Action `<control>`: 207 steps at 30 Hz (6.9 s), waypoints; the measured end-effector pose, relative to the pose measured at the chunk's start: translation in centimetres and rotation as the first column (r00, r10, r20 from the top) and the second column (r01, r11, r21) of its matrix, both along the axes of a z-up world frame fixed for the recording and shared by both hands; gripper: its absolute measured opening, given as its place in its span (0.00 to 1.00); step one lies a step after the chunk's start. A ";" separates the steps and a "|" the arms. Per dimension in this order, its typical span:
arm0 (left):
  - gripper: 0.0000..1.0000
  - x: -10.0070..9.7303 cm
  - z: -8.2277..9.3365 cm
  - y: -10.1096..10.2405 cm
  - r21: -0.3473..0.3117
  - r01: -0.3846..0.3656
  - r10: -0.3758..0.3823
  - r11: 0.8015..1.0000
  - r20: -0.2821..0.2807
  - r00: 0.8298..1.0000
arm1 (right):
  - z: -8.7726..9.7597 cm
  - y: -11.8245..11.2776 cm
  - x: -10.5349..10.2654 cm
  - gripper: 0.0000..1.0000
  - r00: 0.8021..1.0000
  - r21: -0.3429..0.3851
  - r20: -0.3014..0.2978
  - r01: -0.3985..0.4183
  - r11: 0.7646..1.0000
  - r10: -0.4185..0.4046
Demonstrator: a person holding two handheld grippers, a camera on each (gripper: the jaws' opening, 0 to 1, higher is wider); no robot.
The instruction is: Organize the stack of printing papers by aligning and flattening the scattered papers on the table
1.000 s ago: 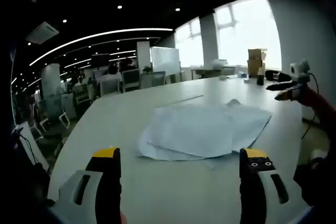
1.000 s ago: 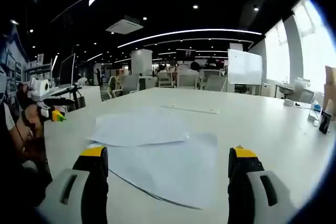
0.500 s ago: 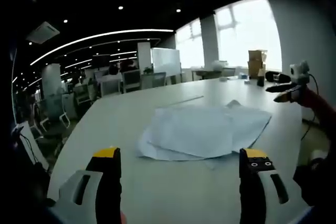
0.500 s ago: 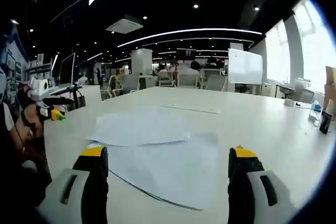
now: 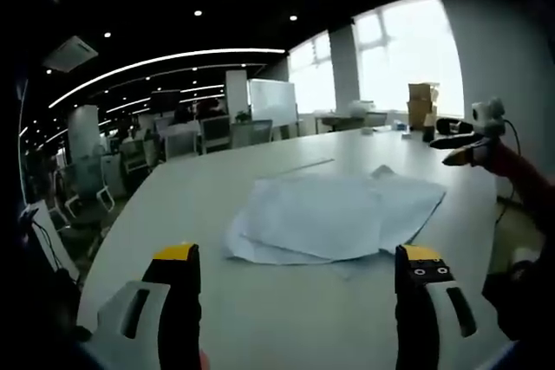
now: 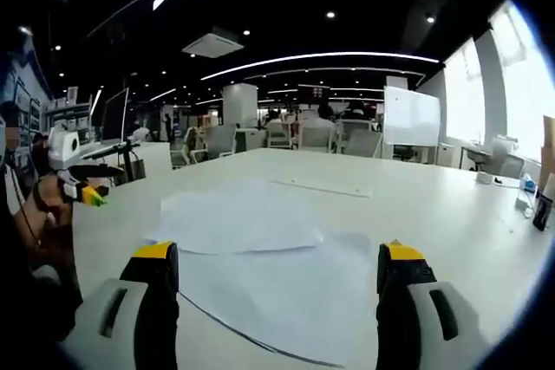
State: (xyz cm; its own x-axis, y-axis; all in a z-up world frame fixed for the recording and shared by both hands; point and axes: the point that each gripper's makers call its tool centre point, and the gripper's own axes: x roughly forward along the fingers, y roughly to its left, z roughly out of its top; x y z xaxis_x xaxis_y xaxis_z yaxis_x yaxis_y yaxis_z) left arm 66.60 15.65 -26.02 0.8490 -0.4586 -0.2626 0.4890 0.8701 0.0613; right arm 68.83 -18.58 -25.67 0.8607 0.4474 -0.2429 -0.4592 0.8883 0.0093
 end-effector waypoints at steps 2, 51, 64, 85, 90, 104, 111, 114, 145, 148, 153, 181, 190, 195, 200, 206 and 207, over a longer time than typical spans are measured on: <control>0.95 -0.1 -0.1 -0.1 -0.003 0.002 -0.002 1.000 -0.001 1.000 | 0.1 0.2 0.2 0.90 1.000 0.002 0.004 -0.003 1.000 0.003; 0.94 -1.1 0.4 -1.1 -0.034 0.034 -0.033 0.999 0.019 0.999 | -0.9 4.7 4.8 0.90 0.999 0.007 0.002 -0.041 0.999 0.041; 0.94 -1.3 0.9 -0.8 -0.020 0.036 -0.036 0.999 0.024 0.999 | -0.5 6.0 6.4 0.90 0.999 -0.008 0.007 -0.050 0.999 0.050; 0.94 -1.3 1.1 -0.9 -0.023 0.044 -0.043 0.999 0.029 0.999 | -1.0 7.3 9.4 0.90 0.998 -0.006 -0.017 -0.055 0.998 0.055; 0.94 -1.1 1.0 -0.2 -0.027 0.027 -0.026 0.999 0.026 0.999 | -1.6 7.8 9.7 0.90 0.998 -0.011 -0.023 -0.059 0.998 0.059; 0.94 -0.8 1.2 -0.2 -0.034 0.029 -0.028 0.999 0.030 0.999 | -2.8 8.3 10.4 0.90 0.998 -0.022 -0.041 -0.045 0.999 0.045; 0.94 -0.8 1.3 -0.3 -0.030 0.034 -0.033 0.999 0.031 0.999 | -3.3 8.1 10.9 0.90 0.999 -0.044 -0.042 -0.031 0.999 0.029; 0.94 -0.8 1.6 -0.3 -0.037 0.034 -0.033 0.999 0.040 0.999 | -3.5 8.2 10.9 0.90 0.998 -0.040 -0.048 -0.031 0.999 0.029; 0.95 -1.0 1.2 -1.8 -0.062 0.074 -0.072 0.995 0.040 0.997 | -8.4 5.1 12.1 0.86 0.989 -0.079 -0.134 0.049 0.996 -0.059; 0.96 -1.1 1.3 -2.0 -0.063 0.081 -0.079 0.995 0.043 0.996 | -8.4 4.9 12.4 0.86 0.989 -0.066 -0.134 0.057 0.996 -0.065; 0.95 -1.0 0.9 -2.2 -0.058 0.086 -0.084 0.995 0.036 0.996 | -8.2 5.3 12.5 0.84 0.991 -0.058 -0.125 0.046 0.997 -0.052; 0.94 -1.2 0.5 -3.1 -0.066 0.110 -0.107 0.992 0.034 0.994 | -9.7 5.6 12.6 0.72 0.988 -0.087 -0.156 0.011 0.996 -0.024; 0.94 -1.4 0.6 -3.4 -0.068 0.118 -0.116 0.991 0.036 0.993 | -9.5 6.5 12.6 0.50 0.989 -0.088 -0.150 -0.025 0.996 0.012; 0.94 -1.4 0.5 -3.5 -0.065 0.120 -0.118 0.991 0.033 0.993 | -9.4 7.4 12.2 0.43 0.988 -0.086 -0.152 -0.049 0.995 0.035; 0.94 -1.4 0.5 -3.5 -0.065 0.121 -0.119 0.991 0.034 0.992 | -9.4 8.1 11.7 0.32 0.986 -0.082 -0.154 -0.085 0.993 0.072; 0.94 -1.5 0.5 -3.6 -0.063 0.122 -0.120 0.990 0.034 0.992 | -9.4 9.2 11.1 0.18 0.981 -0.078 -0.153 -0.130 0.988 0.117; 0.94 -1.5 0.5 -3.6 -0.063 0.122 -0.120 0.991 0.035 0.992 | -9.5 9.2 11.0 0.16 0.981 -0.076 -0.154 -0.134 0.988 0.122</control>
State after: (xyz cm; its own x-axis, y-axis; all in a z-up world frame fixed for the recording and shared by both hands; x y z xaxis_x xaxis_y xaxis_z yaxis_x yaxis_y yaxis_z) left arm 65.13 12.02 -25.54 0.7934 -0.5737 -0.2035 0.5897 0.8072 0.0234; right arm 79.87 -9.37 -35.13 0.7491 0.5236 -0.4057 -0.5683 0.8227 0.0125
